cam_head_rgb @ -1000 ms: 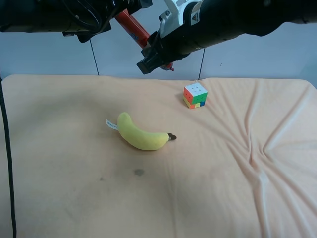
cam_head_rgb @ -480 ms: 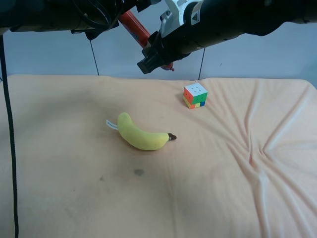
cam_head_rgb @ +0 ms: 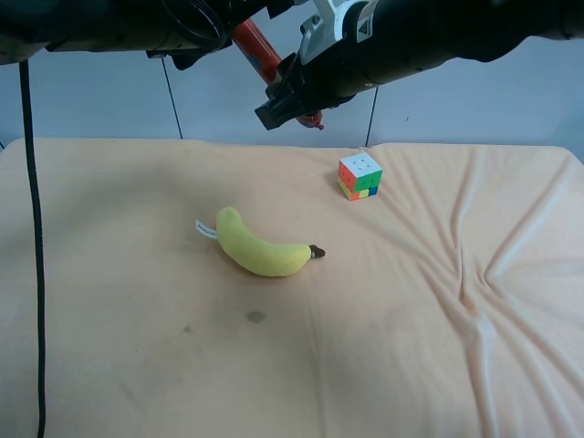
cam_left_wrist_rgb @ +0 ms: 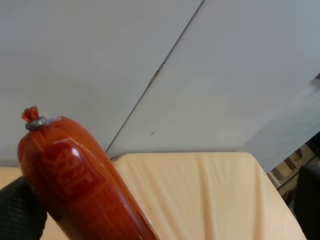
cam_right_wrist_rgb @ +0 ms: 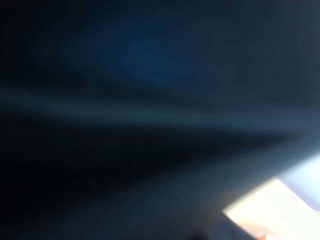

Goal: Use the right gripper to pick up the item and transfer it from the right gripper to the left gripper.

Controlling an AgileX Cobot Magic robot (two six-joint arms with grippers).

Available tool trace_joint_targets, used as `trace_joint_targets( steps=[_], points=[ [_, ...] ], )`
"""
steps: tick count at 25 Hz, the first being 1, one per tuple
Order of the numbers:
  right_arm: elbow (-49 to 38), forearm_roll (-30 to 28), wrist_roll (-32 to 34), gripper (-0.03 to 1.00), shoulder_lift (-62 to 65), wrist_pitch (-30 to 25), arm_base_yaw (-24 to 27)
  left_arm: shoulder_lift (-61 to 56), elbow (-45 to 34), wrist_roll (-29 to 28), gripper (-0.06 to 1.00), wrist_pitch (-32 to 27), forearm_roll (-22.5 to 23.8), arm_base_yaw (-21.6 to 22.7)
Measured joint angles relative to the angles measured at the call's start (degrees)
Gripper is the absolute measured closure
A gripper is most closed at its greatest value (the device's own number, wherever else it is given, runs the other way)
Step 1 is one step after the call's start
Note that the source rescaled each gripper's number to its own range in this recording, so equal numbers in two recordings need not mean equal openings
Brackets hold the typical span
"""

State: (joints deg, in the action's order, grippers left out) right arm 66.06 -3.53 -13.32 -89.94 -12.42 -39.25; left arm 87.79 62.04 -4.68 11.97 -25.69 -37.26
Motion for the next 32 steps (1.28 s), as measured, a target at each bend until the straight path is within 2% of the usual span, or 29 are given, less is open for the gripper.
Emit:
trace_joint_targets(
  steps=[5, 7, 10, 13, 15, 16, 32],
  points=[
    [0.00, 0.00, 0.00, 0.97, 0.00, -0.06, 0.00, 0.00, 0.00, -0.05, -0.04, 0.06, 0.00, 0.00],
    [0.00, 0.00, 0.04, 0.97, 0.00, -0.06, 0.00, 0.05, 0.00, -0.05, 0.04, 0.32, 0.13, 0.00],
    [0.00, 0.00, 0.04, 0.97, 0.00, -0.32, 0.00, 0.05, 0.00, 0.19, 0.30, 0.53, 0.53, 0.00],
    [0.00, 0.00, 0.06, 0.97, 0.00, -0.67, 0.05, 0.05, 0.00, 0.19, 0.67, 0.71, 0.66, 0.00],
    [0.00, 0.00, 0.06, 0.97, 0.00, -0.67, 0.05, 0.05, 0.00, 0.19, 0.88, 0.83, 0.88, 0.00],
    [0.00, 0.00, 0.06, 0.97, 0.00, -0.60, 0.05, 0.05, 0.00, 0.14, 0.94, 0.83, 1.09, 0.00],
    [0.00, 0.00, 0.06, 0.97, 0.00, -0.50, 0.05, 0.05, 0.00, -0.08, 0.94, 1.07, 2.03, 0.00]
  ],
)
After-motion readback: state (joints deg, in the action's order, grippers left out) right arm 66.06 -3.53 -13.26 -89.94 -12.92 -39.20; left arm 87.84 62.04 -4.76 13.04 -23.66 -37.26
